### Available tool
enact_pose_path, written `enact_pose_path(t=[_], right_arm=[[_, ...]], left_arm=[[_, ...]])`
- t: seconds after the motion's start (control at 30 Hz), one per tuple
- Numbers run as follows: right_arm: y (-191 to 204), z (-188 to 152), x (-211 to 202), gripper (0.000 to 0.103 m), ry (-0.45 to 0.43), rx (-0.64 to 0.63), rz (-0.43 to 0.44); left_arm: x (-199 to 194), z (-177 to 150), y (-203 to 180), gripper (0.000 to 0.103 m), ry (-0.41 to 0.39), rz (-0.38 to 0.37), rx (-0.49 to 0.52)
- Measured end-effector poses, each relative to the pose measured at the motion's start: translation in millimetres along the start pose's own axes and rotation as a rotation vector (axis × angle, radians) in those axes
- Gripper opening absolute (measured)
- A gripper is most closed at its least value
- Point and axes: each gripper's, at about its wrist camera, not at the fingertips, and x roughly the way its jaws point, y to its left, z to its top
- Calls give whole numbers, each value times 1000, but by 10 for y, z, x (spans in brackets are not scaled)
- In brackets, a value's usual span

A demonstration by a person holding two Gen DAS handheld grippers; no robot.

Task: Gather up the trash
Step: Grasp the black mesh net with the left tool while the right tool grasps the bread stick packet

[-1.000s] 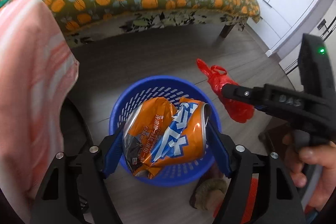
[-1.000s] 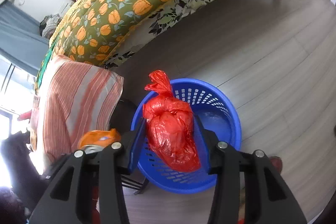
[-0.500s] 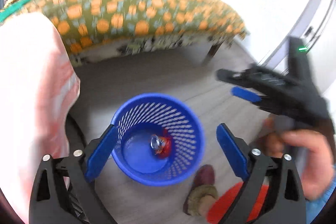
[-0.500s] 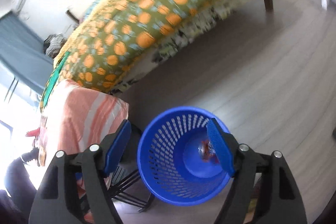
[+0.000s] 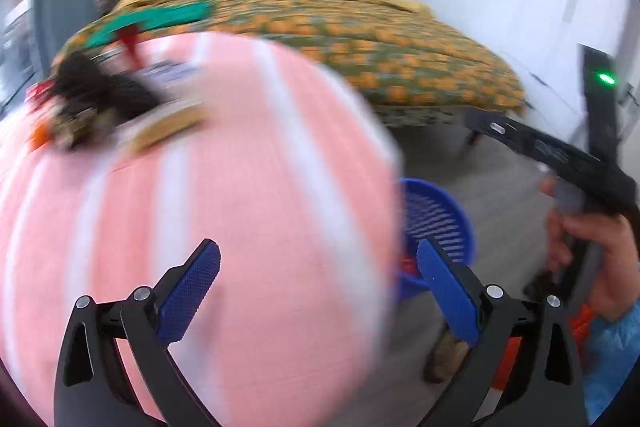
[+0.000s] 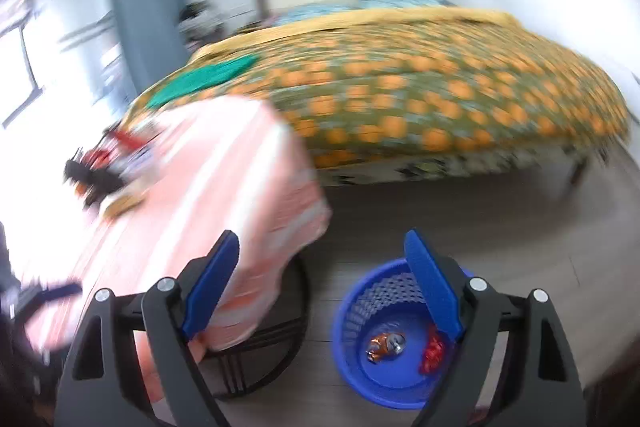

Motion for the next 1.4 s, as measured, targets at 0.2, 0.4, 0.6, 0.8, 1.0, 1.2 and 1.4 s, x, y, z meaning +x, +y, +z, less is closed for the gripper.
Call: enact_pose_path(t=[0.2, 0.4, 0.6, 0.8, 1.0, 1.2, 1.4], right_arm=[[862, -189, 106, 83, 33, -178, 86], [1378, -250, 260, 83, 121, -189, 140], [1893, 3, 634, 89, 217, -136, 170], [2353, 330, 1177, 93, 238, -91, 119], [2597, 499, 1645, 94, 272, -134, -21], [2193, 385, 1516, 94, 285, -135, -70], [1732, 170, 1302, 94, 310, -99, -82]], left_arm=[[-242, -41, 863, 98, -44, 178, -94], [-285, 43, 1534, 98, -41, 261, -132], [-242, 5, 1903, 98, 15, 342, -88], [-128, -24, 2061, 98, 84, 294, -150], [-145, -55, 2066, 98, 85, 298, -145], [-133, -66, 2049, 98, 85, 298, -144], [-120, -60, 2038, 98, 86, 299, -143]])
